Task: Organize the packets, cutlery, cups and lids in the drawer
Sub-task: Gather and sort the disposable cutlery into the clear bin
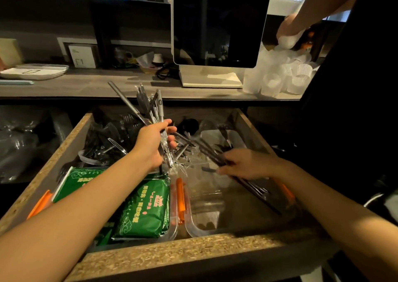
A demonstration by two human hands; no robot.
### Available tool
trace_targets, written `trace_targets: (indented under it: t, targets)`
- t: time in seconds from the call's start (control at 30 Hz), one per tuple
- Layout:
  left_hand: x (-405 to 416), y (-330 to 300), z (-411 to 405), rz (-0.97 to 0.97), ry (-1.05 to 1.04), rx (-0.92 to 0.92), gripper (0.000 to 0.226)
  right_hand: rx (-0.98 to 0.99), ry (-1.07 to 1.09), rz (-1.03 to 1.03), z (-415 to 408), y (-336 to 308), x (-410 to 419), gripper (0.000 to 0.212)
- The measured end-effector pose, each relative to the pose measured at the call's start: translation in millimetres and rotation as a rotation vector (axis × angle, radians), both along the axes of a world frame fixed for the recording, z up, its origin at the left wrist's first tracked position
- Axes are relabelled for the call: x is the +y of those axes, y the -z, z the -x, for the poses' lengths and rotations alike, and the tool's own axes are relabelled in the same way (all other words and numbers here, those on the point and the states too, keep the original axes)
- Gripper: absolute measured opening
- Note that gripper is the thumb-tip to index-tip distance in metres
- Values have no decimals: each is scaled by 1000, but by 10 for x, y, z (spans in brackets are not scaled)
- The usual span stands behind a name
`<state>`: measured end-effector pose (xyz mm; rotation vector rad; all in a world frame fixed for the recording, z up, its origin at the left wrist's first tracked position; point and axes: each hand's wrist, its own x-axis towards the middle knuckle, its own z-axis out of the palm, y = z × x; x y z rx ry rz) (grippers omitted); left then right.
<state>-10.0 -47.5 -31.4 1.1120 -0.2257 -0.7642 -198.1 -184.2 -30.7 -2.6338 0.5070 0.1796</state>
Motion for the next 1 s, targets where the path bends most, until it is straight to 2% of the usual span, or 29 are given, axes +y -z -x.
trace_targets:
  t: [0.1, 0.2, 0.27, 0.33, 0.43, 0.53, 0.7, 0.8, 0.87, 1.0]
  targets:
    - [11, -4, -33, 0, -17, 24, 13, 248, -101, 139, 31, 138, 21, 27]
    - [16, -15, -44, 3, -17, 40, 12, 394, -133, 61, 113, 205, 9, 30]
    - [17, -18, -30, 1, -3, 33, 12, 294, -87, 34, 142, 145, 16, 36]
    - [13, -15, -10, -4, 22, 22, 13, 71, 12, -22, 106, 39, 31, 36]
    - [10, -31, 21, 13, 83, 14, 15, -361, 167, -216, -19, -128, 58, 26]
    - [16, -51, 33, 48, 118, 49, 18, -603, 401, -343, -224, -210, 3, 31]
    - [42, -85, 79, 71, 155, 117, 15, -732, 692, -661, -600, -182, -293, 60]
    - [63, -75, 63, 46, 198, 101, 22, -718, 817, -770, -718, -71, -516, 45]
    - [61, -64, 57, 13, 213, 52, 21, -685, 839, -711, -750, -21, -612, 32]
    - [40, -33, 58, 5, 192, 9, 17, -649, 796, -515, -710, 227, -725, 35]
